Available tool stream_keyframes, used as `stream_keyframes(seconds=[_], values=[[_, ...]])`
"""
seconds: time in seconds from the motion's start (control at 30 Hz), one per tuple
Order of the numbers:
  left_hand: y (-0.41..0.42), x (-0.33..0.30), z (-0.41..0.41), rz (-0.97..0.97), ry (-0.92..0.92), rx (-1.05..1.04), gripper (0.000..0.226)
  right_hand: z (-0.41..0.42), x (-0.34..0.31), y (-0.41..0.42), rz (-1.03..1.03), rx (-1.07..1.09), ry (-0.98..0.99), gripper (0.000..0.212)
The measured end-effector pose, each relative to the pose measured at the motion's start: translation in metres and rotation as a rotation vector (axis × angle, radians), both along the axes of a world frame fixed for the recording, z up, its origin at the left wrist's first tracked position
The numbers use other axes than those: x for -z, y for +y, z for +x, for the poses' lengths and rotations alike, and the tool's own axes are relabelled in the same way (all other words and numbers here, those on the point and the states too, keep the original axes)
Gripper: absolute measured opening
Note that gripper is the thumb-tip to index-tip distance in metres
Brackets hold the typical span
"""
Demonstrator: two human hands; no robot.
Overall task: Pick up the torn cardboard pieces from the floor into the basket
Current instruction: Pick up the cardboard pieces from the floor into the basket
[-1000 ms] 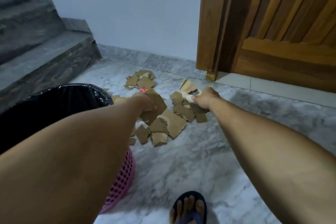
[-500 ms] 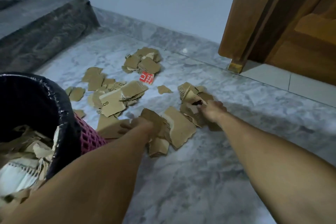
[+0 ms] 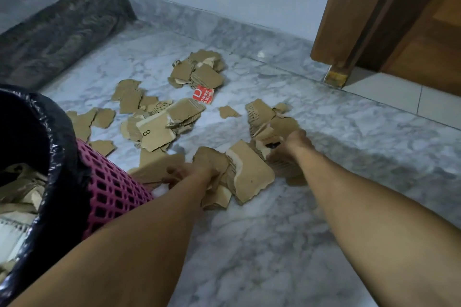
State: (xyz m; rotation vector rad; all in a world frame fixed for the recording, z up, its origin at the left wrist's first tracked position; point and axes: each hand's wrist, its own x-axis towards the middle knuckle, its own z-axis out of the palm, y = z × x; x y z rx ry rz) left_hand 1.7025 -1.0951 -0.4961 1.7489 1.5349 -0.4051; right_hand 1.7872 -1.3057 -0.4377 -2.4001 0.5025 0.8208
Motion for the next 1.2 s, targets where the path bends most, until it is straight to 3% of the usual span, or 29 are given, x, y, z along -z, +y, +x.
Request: stream_keyframes(seconds=[0.07, 0.17, 0.33, 0.47, 0.57, 0.7, 0.97, 1.2], values=[[-0.01, -0.011, -0.005, 0.076, -0.057, -0.004, 0.116, 0.0, 0.002, 0.0, -0.006, -0.04, -0.002, 0.109], [-0.025, -0.019, -0.013, 0.056, -0.21, -0.075, 0.114, 0.001, 0.003, 0.003, 0.038, -0.034, -0.045, 0.091], [-0.036, -0.027, -0.016, 0.039, -0.201, -0.012, 0.087, -0.012, 0.001, 0.002, 0.217, -0.006, -0.026, 0.11], [-0.037, -0.03, -0.016, -0.044, -0.264, -0.029, 0.081, -0.022, 0.004, 0.0, 0.246, -0.027, -0.029, 0.087], [-0.034, -0.04, -0.018, -0.102, -0.295, -0.039, 0.068, -0.021, -0.003, -0.008, 0.342, 0.048, -0.04, 0.082], [-0.026, -0.066, -0.013, -0.238, -0.327, -0.017, 0.053, -0.019, -0.035, -0.026, 0.388, 0.15, -0.101, 0.06], [-0.024, -0.206, 0.004, -0.27, -0.544, 0.191, 0.037, -0.027, -0.151, -0.044, 0.38, 0.214, -0.295, 0.063], [0.006, -0.341, -0.042, -0.185, -0.728, 0.299, 0.027, -0.067, -0.266, -0.009, 0.468, 0.119, -0.414, 0.071]])
